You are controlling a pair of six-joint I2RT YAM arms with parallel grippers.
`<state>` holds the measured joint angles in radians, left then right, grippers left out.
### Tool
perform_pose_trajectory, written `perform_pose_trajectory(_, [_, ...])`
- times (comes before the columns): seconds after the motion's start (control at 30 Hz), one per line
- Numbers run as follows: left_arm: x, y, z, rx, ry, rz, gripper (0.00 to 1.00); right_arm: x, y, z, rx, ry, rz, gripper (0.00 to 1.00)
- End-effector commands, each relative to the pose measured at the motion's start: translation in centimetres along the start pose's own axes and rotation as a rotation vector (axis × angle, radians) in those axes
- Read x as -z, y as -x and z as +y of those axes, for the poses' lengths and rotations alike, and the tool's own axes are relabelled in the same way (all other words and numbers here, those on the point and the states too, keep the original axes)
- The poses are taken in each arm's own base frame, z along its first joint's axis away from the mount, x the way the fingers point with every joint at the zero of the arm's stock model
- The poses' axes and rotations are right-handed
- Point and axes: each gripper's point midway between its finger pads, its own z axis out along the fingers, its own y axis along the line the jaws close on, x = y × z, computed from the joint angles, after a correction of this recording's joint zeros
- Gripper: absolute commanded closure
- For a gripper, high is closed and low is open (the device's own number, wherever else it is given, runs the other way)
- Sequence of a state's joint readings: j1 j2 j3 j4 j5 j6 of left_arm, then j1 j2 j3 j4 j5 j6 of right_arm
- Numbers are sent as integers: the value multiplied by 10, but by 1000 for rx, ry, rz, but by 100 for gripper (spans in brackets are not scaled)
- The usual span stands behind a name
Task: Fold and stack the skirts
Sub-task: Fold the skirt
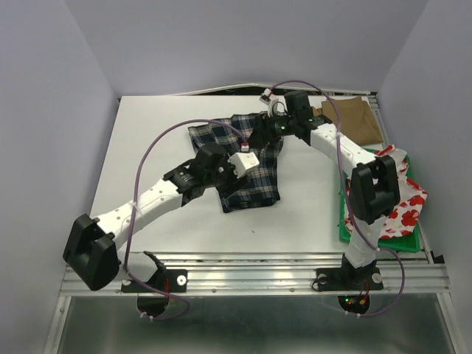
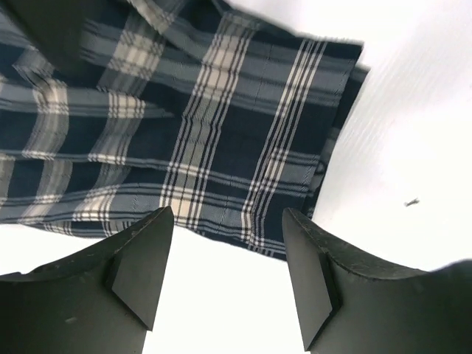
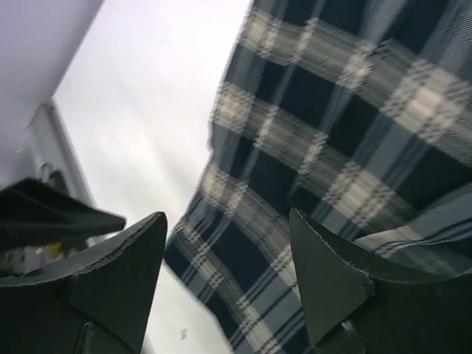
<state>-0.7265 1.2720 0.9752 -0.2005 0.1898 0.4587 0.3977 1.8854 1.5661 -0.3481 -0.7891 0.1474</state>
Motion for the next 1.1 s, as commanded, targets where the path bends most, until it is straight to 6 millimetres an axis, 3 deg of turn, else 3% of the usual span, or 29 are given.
perform_pose_trajectory(0.0, [-15,19,13,-4,11,-9,31,-14,18,-56,54,-158,-19,29])
perform_pose_trajectory(0.03, [-30,10,8,5,-26,31,33,-20,17,-63,50,-159,-12,30])
perform_pose_trajectory(0.2, [-65,-14,-5,-73,-125,109,39,-52,-3,-97,8,-150,38,32])
perform_pose_trajectory(0.3, [-80,-45,-18,-157,-179,197,40,-70,-30,-118,-43,-151,75,32])
perform_pose_trajectory(0.33, [-86,-67,-22,-176,-196,263,44,-77,-45,-127,-67,-149,99,34])
perform_pose_trajectory(0.47, [-88,-120,-44,-171,-291,413,53,-84,-87,-134,-150,-127,157,37])
perform_pose_trajectory(0.5, [-86,-129,-49,-171,-318,435,57,-83,-107,-131,-187,-108,187,37])
perform_pose_trajectory(0.57, [-75,-150,-61,-162,-367,495,63,-80,-118,-125,-201,-89,197,37])
perform_pose_trajectory(0.6, [-71,-154,-65,-171,-392,502,69,-77,-117,-113,-191,-70,195,37])
perform_pose_trajectory(0.63, [-63,-166,-72,-171,-417,529,70,-72,-129,-109,-210,-63,212,37])
perform_pose_trajectory(0.67, [-55,-169,-75,-170,-431,543,71,-70,-128,-103,-218,-52,207,36])
perform_pose_trajectory(0.77, [-36,-183,-87,-178,-493,570,77,-61,-96,-87,-169,-33,153,35])
perform_pose_trajectory(0.83, [-28,-188,-94,-184,-530,574,78,-56,-68,-79,-125,-35,101,34])
perform_pose_trajectory(0.87, [-27,-190,-95,-185,-538,579,79,-56,-40,-74,-91,-32,53,34])
perform_pose_trajectory(0.93, [-27,-189,-96,-183,-547,574,79,-55,-11,-79,-70,-48,3,34])
perform_pose_trajectory(0.97, [-28,-189,-97,-177,-549,578,79,-60,-8,-90,-83,-56,-1,34])
perform_pose_trajectory(1.0, [-28,-189,-98,-173,-557,575,79,-58,17,-93,-53,-55,-44,34])
perform_pose_trajectory(1.03, [-30,-186,-97,-173,-557,569,79,-62,23,-97,-46,-56,-50,34])
perform_pose_trajectory(1.07, [-31,-184,-98,-168,-556,563,79,-69,28,-114,-54,-65,-54,34])
